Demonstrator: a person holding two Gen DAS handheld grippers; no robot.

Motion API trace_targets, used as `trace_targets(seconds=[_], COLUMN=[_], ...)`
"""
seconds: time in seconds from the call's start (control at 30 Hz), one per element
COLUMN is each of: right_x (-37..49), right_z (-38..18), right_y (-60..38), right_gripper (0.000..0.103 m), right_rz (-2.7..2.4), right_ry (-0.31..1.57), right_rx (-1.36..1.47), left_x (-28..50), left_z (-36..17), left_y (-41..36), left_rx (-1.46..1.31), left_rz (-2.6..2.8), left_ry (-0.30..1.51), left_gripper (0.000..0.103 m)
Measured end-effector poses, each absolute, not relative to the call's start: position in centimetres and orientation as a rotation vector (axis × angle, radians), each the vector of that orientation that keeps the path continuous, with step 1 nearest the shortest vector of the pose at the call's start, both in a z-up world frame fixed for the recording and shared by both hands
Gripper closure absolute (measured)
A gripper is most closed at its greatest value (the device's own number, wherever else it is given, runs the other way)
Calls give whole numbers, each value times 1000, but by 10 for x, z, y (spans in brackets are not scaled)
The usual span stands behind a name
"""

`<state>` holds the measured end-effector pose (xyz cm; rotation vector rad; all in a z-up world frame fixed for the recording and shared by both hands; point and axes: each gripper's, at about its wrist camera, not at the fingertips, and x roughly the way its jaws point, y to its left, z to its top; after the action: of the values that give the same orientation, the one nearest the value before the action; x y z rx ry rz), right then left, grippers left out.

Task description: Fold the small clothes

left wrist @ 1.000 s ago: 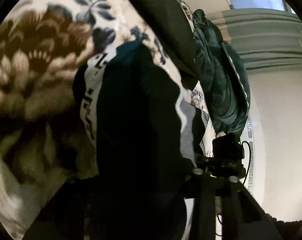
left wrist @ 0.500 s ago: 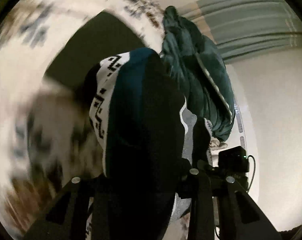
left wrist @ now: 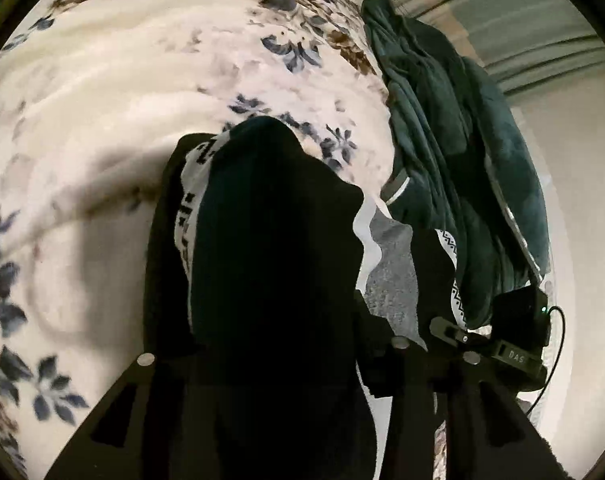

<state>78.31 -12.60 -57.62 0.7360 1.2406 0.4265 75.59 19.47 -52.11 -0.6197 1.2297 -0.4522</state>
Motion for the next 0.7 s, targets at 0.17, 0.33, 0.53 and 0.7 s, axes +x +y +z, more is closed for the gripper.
trace_targets(seconds=[0.17,0.33,0.53,0.7], right_x=[777,756,712,703], right_z=[-559,-514,-510,-522], right_y=[-120,-117,-107,-98], right_gripper=[49,26,26,26], right_rz=[288,98,109,96], right_ry=[1252,1175,1215,1248], right_rx=[581,309,227,253], left_x=[740,706,720,750], left_z=[-508,-489,-504,-505], left_y=[196,190,211,208], left_rx=[-588,-464,-555,-537], left_rz=[-390,-262,-278,-301], left_ry=[1206,1179,1147,1130], left_gripper=[59,48,46,45])
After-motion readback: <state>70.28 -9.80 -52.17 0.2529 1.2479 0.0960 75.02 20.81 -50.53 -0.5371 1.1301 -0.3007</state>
